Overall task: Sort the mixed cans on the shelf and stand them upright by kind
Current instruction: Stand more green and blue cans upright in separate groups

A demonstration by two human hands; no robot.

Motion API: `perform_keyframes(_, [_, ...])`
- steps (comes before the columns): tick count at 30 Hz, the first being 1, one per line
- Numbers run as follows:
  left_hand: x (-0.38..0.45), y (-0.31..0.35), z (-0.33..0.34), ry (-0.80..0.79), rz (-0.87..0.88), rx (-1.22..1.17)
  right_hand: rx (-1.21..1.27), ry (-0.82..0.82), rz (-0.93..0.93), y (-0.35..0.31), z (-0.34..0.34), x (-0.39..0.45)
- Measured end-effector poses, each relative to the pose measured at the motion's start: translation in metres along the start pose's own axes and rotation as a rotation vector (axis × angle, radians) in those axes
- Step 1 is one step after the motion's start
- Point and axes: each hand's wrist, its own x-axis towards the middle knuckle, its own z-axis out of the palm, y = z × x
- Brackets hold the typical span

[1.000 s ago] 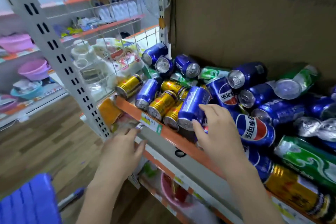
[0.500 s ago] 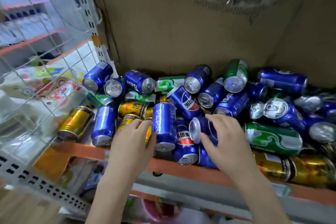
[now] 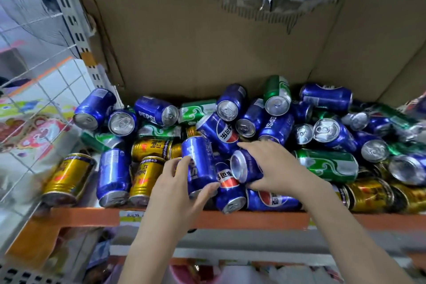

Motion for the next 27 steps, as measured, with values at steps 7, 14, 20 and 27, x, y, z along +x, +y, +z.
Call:
perform_keyframes(7, [0.059,0.024,0.002,-0.082,-0.178,0.137,0.040,0.027,-0.004,0.002,0.007,0.002])
perform_keyframes(14, [0.092,0.019,0.009,-0.271,-0.273,0.220,0.114,0.070,-0.044,0.007,0.010,0.002])
perform_keyframes(20, [0.098,0.023,-0.005,-0.244,-0.287,0.084,0.240,0.109,-0.037,0.008,0.005,-0.003])
perform_keyframes(27, [0.062,0.032,-0.044,0.062,-0.122,-0.079,0.572,0.356,0.125,-0.018,-0.021,-0.028])
